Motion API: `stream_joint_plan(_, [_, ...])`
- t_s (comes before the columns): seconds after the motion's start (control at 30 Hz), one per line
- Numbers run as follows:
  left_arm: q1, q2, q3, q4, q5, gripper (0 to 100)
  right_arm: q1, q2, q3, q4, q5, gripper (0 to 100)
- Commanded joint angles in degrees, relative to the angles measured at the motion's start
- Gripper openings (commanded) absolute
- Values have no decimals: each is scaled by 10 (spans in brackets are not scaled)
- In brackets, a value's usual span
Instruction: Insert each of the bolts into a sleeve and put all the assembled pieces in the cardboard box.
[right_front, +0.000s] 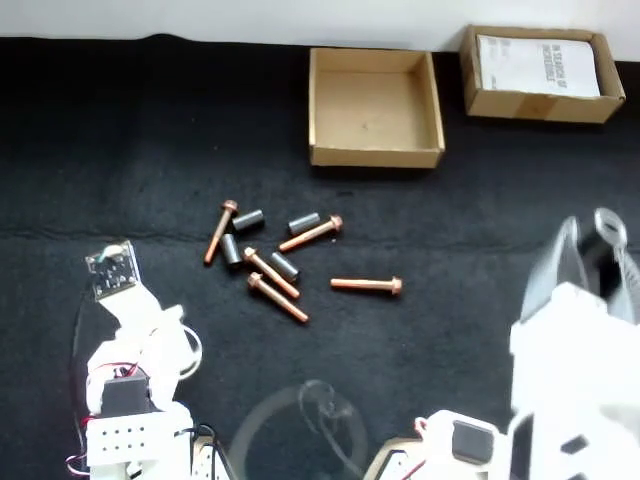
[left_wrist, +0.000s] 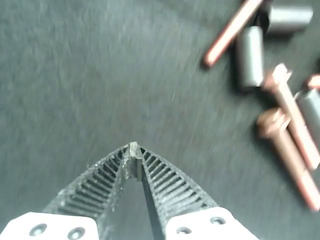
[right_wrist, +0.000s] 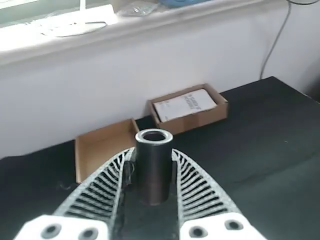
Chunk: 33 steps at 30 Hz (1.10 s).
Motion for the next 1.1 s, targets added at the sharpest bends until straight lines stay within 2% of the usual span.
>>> stream_joint_plan(0.0, [4,-1,-85,60,-36,13,70,-122,158,1,66,6])
stream_joint_plan(0.13, [8,0,-202,102,-48,13,132,-238,335,-63,125,6])
stream_joint_plan(0.27, [27,51,-306,157,-66,14,217,-338,531,-202,162,6])
stream_joint_plan(0.37, [44,145,-393,214,-65,14,284,-403,682,-335,164,6])
stream_joint_plan(0.53, [105,354,-558,357,-69,14,379,-477,887,-532,166,6])
stream_joint_plan(0.63, [169,474,-643,414,-127,14,436,-468,946,-615,167,6])
stream_joint_plan(0.73, [223,568,-698,416,-191,14,483,-468,997,-685,167,6])
stream_joint_plan(1.0, [352,735,-822,414,-210,14,596,-468,1129,-844,168,6])
stream_joint_plan(1.07, [369,782,-875,399,-259,14,623,-468,1163,-892,168,6])
